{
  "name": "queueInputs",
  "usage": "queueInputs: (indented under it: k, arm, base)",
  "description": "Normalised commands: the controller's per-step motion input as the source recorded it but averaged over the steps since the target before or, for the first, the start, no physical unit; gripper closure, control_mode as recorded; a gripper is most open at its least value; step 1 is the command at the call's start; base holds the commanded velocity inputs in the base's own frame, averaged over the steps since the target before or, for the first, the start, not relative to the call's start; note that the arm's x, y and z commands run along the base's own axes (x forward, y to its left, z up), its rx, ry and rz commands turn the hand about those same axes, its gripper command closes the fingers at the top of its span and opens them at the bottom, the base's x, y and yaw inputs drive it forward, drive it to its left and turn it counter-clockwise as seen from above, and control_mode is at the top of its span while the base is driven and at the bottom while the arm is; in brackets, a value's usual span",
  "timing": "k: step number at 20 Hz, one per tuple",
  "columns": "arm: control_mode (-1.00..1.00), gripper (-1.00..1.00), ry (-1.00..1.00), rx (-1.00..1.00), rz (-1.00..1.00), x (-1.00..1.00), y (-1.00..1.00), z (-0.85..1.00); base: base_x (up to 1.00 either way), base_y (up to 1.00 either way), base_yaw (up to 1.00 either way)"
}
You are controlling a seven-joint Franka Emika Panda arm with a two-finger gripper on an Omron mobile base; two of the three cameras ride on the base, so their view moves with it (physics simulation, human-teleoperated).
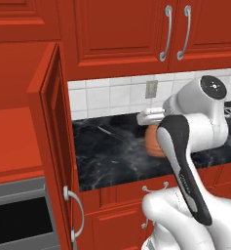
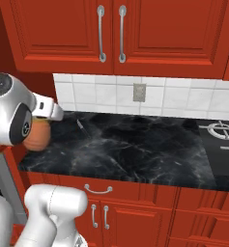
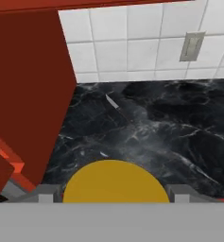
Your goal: Pick the honey bottle and boxed food from the counter and place them in the cabinets closest to them.
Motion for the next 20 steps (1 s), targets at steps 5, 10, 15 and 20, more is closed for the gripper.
queueInputs:
  k: [5,10,15,20]
  arm:
    - [-1.00,1.00,-0.09,0.00,0.00,-1.00,-0.11,0.40]
    - [-1.00,1.00,-0.08,0.00,0.00,-1.00,-0.11,0.41]
    - [-1.00,1.00,-0.05,0.00,0.00,-0.97,-0.06,0.49]
    - [-1.00,1.00,-0.03,0.00,0.00,-0.94,0.00,0.52]
  base:
    - [0.00,0.00,0.00]
    - [0.00,0.00,0.00]
    - [0.00,0.00,0.00]
    - [0.00,0.00,0.00]
